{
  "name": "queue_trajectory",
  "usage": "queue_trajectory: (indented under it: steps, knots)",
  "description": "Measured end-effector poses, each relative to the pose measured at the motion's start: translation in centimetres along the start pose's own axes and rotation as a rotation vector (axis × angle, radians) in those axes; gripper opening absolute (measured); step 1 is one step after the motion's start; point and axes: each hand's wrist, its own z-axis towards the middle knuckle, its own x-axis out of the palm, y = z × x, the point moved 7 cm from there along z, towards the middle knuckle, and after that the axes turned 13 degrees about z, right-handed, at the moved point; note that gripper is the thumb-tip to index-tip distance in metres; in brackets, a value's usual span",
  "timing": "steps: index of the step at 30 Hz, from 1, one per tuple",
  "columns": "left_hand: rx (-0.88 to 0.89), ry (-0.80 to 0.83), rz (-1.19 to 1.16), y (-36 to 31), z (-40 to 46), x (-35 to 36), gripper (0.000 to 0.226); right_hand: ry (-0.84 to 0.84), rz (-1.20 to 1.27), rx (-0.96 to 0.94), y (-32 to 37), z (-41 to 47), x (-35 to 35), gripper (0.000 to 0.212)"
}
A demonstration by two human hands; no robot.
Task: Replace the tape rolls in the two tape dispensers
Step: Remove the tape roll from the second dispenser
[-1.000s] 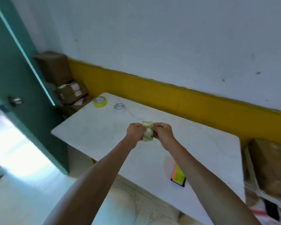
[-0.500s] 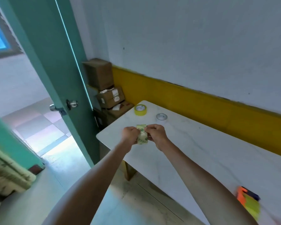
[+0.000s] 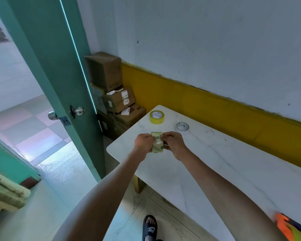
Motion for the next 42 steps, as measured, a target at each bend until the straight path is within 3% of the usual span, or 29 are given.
queue_trajectory:
  steps: [13, 19, 34, 42]
  knots:
    - [-0.047, 0.124, 0.143, -4.2, 13.8, 2.8, 0.007, -0.075, 0.167, 0.083, -0.3, 13.3, 0.1, 0.009]
    - [-0.032, 0.206, 0.177, -5.4, 18.0, 6.0, 0.014, -0.148, 0.215, 0.094, -0.1, 16.9, -2.0, 0.011]
    - [-0.004, 0.426, 0.386, -5.7, 30.8, 11.5, 0.012, -0.486, 0.242, 0.156, -2.5, 26.2, -4.3, 0.011]
    - [0.200, 0.477, 0.622, -5.8, 35.8, 13.0, 0.017, -0.597, 0.235, 0.181, -4.4, 29.6, -4.3, 0.010]
